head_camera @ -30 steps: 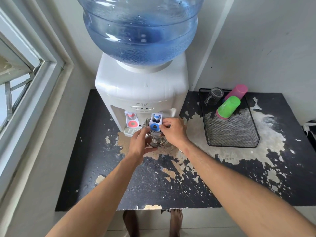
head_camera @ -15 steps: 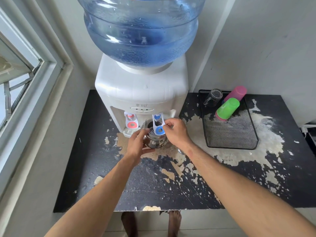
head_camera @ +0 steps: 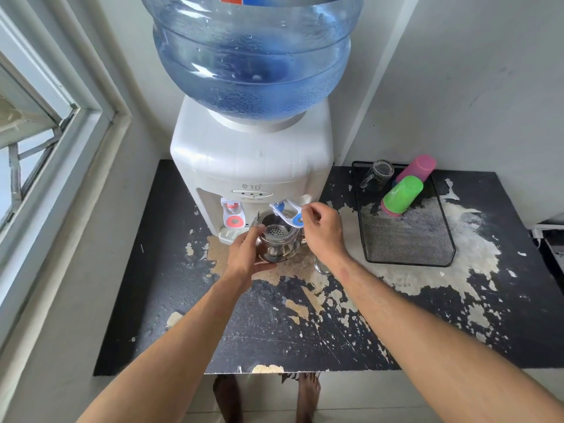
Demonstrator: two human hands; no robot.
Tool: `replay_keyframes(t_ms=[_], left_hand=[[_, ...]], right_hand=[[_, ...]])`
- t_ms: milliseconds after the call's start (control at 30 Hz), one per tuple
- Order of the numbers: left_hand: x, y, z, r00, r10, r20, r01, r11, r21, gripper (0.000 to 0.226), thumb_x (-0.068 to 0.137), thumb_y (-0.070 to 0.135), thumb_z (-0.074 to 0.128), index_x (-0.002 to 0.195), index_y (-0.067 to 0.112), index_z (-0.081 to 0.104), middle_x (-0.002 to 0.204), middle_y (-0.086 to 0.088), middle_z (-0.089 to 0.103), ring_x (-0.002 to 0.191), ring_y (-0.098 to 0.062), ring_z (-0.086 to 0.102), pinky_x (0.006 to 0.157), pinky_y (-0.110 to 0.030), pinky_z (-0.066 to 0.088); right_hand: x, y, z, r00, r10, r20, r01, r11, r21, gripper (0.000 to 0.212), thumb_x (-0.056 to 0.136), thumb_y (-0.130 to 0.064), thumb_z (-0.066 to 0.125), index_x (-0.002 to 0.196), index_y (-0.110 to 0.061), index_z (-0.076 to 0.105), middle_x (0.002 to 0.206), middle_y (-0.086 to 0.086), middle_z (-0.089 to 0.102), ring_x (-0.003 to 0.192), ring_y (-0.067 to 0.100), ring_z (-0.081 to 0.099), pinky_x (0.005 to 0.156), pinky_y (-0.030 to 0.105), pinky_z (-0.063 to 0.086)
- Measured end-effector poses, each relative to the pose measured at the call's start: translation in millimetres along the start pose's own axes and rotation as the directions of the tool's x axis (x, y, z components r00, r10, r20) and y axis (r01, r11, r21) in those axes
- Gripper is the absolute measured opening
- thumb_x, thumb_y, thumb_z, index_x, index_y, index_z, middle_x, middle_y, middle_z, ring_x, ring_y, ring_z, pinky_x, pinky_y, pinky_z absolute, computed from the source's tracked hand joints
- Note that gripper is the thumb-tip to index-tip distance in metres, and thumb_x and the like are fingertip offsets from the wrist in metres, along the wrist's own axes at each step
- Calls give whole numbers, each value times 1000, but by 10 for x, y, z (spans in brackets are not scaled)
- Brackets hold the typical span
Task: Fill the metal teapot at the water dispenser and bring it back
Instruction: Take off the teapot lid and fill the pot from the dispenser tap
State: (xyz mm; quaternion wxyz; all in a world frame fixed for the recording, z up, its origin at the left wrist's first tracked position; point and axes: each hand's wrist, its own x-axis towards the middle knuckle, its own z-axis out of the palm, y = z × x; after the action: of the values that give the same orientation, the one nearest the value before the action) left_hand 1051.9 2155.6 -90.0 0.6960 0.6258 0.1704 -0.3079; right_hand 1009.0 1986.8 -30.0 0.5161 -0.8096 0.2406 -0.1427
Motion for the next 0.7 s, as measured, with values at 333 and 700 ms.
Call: replay_keyframes(t_ms=[333,700], left_hand=[[24,-17,-3,1000,-6,-6,6,1000,-31,51,88,47,71,123,11,64,69,2,77,89,-33,79,67,-44,64],[63,-9,-27,1000,1,-12,-1,1000,-19,51,86,48,73,120,11,65,71,0,77,86,-32,79,66,-45,65]], right_hand=[[-56,40,-80,999,-32,30,34,997,-67,35,99,-34,64,74,-10,69,62,-7,64,51,-2,55,44,14,38],[-7,17,-84,999,-25,24,27,997,-75,39,100,-29,63,69,-6,65,58,-6,57,48,1,49,42,14,34]])
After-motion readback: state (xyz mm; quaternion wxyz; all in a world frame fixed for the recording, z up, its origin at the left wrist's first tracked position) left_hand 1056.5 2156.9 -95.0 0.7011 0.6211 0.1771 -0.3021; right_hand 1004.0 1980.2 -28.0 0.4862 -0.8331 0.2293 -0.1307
